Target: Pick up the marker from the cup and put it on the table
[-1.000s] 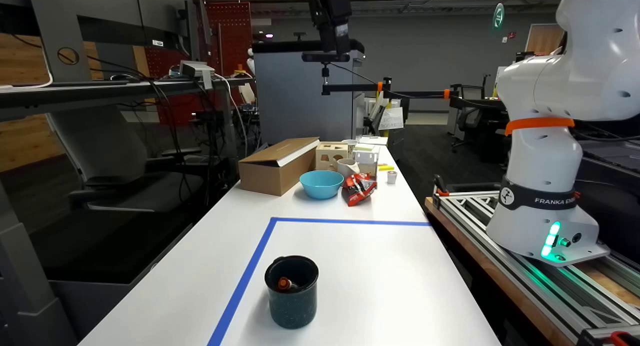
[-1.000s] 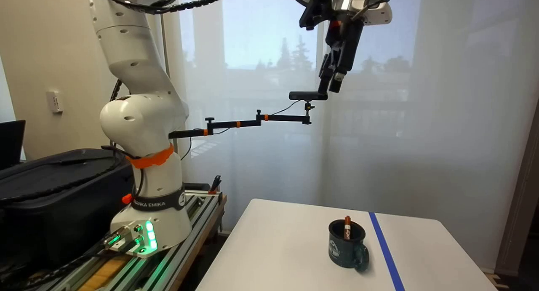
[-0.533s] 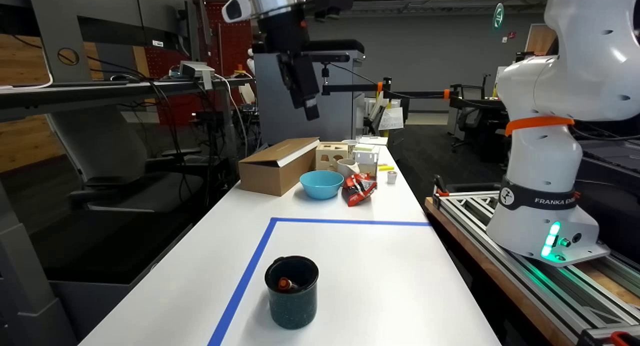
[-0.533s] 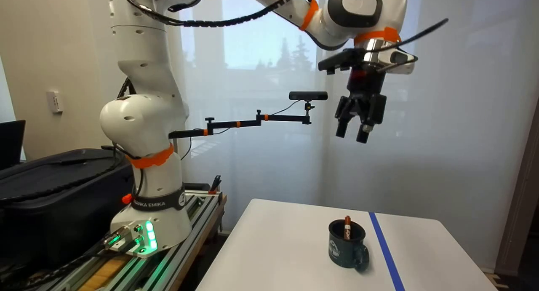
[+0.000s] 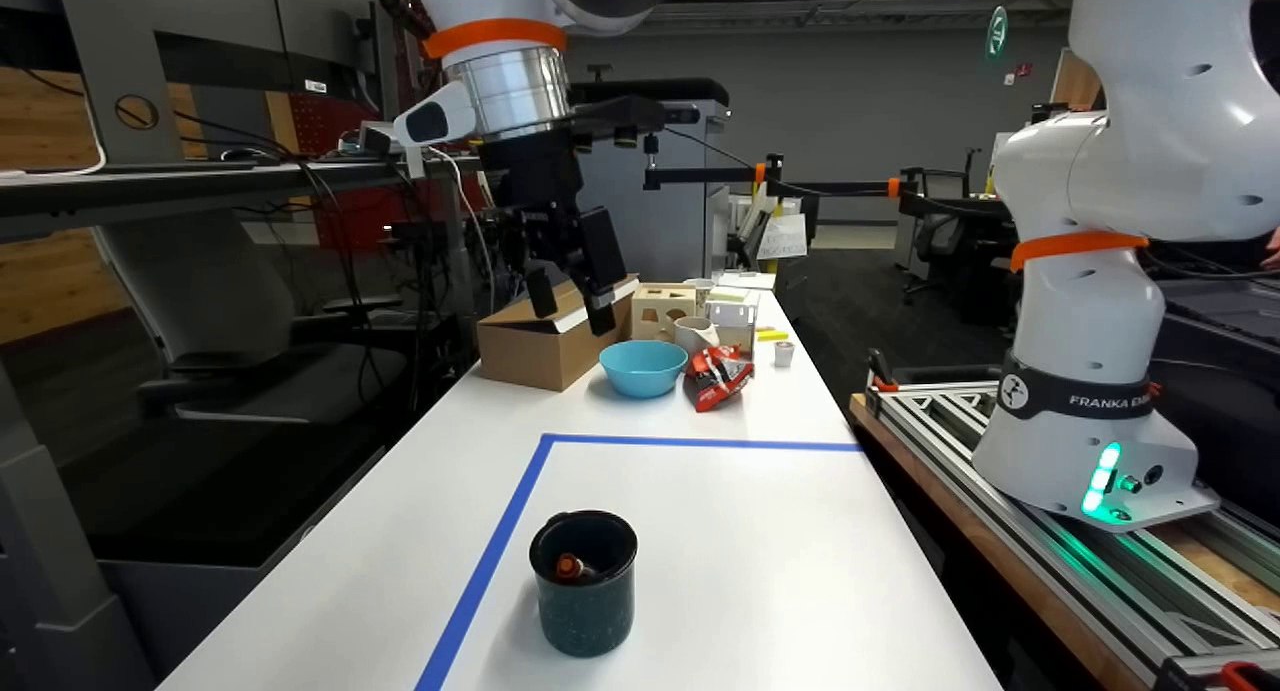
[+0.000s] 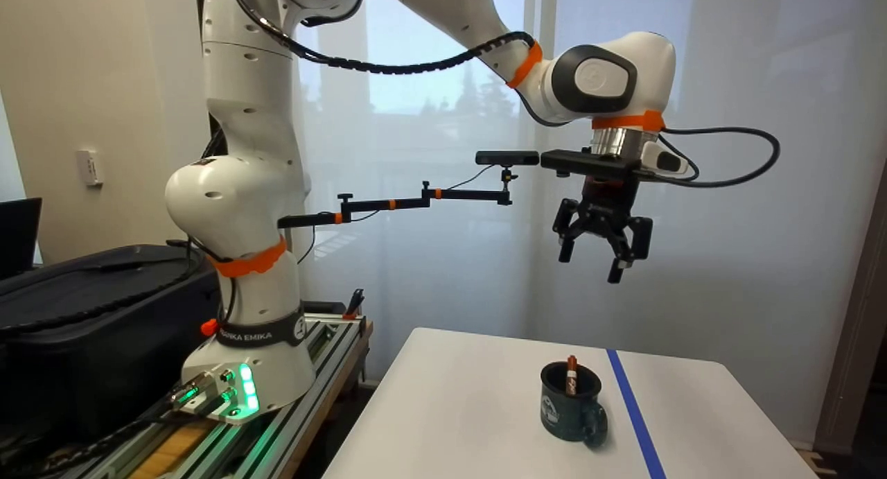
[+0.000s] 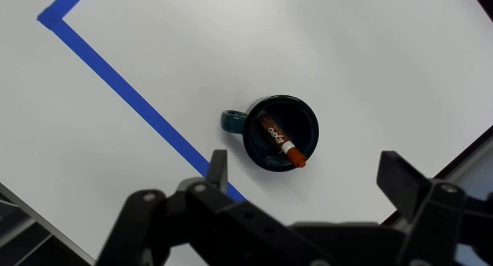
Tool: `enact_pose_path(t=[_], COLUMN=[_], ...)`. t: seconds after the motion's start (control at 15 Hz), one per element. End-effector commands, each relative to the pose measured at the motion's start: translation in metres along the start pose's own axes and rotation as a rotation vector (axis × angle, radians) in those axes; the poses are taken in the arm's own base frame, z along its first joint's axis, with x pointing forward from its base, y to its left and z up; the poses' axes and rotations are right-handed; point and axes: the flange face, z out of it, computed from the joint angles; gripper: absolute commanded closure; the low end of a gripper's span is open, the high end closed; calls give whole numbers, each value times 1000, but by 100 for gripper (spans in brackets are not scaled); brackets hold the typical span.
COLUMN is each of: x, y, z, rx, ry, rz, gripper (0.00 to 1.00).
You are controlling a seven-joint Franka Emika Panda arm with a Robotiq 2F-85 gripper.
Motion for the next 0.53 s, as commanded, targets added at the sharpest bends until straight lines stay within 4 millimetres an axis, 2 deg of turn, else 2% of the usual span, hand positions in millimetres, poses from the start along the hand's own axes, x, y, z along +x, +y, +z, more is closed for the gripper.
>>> enact_pose_path(t=[0.0, 0.07, 0.13, 0.2, 0.33, 0.47], x=[-15, -19, -28, -18, -30, -29], y=[19, 27, 42, 24, 41, 43], z=[15, 22, 21, 19, 26, 30], rx=[63, 84, 161, 83, 128, 135], ry=[37, 45, 20, 7, 5, 21], rz=[-181, -223, -246, -186, -219, -233], gripper=[0, 0, 0, 0, 0, 0])
